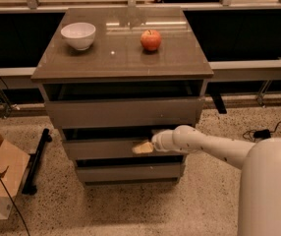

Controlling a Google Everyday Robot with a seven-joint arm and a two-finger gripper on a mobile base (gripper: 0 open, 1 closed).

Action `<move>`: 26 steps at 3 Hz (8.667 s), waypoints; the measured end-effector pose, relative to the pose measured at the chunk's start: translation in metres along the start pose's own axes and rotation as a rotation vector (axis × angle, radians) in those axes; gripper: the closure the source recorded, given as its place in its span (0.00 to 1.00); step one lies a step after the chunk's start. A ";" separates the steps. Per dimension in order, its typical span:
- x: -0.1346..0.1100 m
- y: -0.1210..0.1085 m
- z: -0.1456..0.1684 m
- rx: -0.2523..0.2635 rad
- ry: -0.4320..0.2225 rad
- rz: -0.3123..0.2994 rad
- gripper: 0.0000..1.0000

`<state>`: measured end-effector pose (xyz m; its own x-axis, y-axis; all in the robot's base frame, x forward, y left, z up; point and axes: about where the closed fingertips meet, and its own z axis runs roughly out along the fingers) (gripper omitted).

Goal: Open middle drawer

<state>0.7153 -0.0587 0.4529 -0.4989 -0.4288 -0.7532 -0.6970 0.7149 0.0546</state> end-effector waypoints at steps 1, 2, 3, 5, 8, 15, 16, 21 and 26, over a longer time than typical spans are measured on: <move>-0.001 0.000 -0.001 0.000 0.000 0.000 0.00; 0.012 0.009 0.010 -0.024 0.065 -0.040 0.14; 0.030 0.020 0.023 -0.063 0.171 -0.132 0.37; 0.024 0.020 0.017 -0.063 0.171 -0.132 0.84; 0.022 0.020 0.015 -0.063 0.171 -0.132 0.18; 0.082 0.071 -0.025 -0.356 0.574 -0.390 0.52; 0.081 0.071 -0.026 -0.356 0.574 -0.390 0.29; 0.098 0.093 -0.042 -0.465 0.645 -0.432 0.54; 0.142 0.151 -0.095 -0.460 0.590 -0.242 0.00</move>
Offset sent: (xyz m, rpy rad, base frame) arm -0.0224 0.0143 -0.0500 -0.1811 0.1119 0.1553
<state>0.4898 -0.0646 0.4166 -0.4069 -0.8581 -0.3133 -0.9003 0.3188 0.2962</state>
